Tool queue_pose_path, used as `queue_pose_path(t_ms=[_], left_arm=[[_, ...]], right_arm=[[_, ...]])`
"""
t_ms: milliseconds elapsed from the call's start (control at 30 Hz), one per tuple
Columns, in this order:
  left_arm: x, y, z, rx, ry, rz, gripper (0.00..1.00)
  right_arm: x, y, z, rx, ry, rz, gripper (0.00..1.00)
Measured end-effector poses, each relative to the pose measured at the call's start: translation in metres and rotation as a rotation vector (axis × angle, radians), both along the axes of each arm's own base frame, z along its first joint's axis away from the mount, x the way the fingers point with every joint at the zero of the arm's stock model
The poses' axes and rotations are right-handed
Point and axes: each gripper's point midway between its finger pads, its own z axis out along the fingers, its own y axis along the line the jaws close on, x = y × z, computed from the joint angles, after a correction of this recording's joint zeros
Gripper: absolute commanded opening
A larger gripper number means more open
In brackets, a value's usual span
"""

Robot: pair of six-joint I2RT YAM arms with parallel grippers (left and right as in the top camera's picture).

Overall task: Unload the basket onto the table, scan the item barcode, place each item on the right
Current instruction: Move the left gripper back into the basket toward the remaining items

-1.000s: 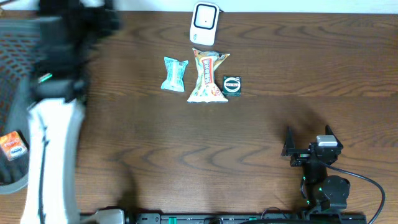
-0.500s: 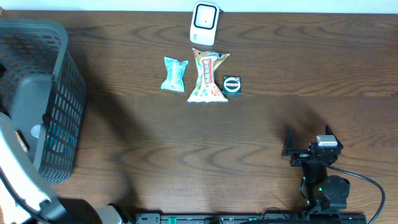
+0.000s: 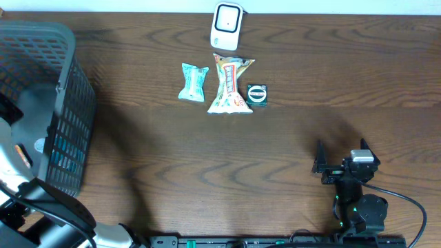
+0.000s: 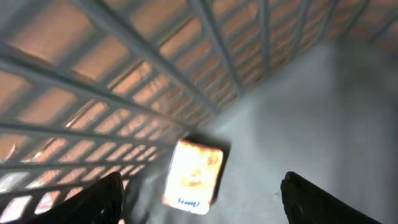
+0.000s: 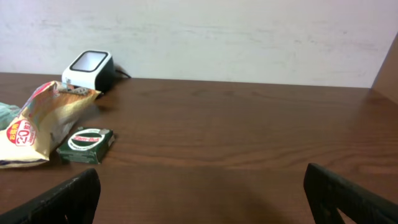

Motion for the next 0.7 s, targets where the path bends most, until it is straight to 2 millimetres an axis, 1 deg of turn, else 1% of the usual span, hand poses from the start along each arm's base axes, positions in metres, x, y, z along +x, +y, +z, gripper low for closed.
queue_pose_path(t_ms=[133, 267, 367, 500, 567, 700], left_arm=[[-0.017, -0.007, -0.035, -0.021, 0.085, 0.005, 0.8], [-0.027, -0.013, -0.063, -0.037, 0.126, -0.001, 0.81], [-0.03, -0.015, -0.075, -0.042, 0.138, -0.002, 0.81], [-0.027, -0.012, -0.076, -0.027, 0.128, 0.0, 0.8], [-0.027, -0.011, -0.08, -0.03, 0.136, 0.002, 0.8], [-0.026, -0.009, -0.097, -0.049, 0.167, 0.002, 0.8]], right_arm=[[0.0, 0.0, 0.0, 0.0, 0.0, 0.0, 0.99], [0.0, 0.0, 0.0, 0.0, 0.0, 0.0, 0.99], [0.0, 0.0, 0.0, 0.0, 0.0, 0.0, 0.99], [0.0, 0.0, 0.0, 0.0, 0.0, 0.0, 0.99], [0.0, 0.0, 0.0, 0.0, 0.0, 0.0, 0.99], [0.0, 0.0, 0.0, 0.0, 0.0, 0.0, 0.99]])
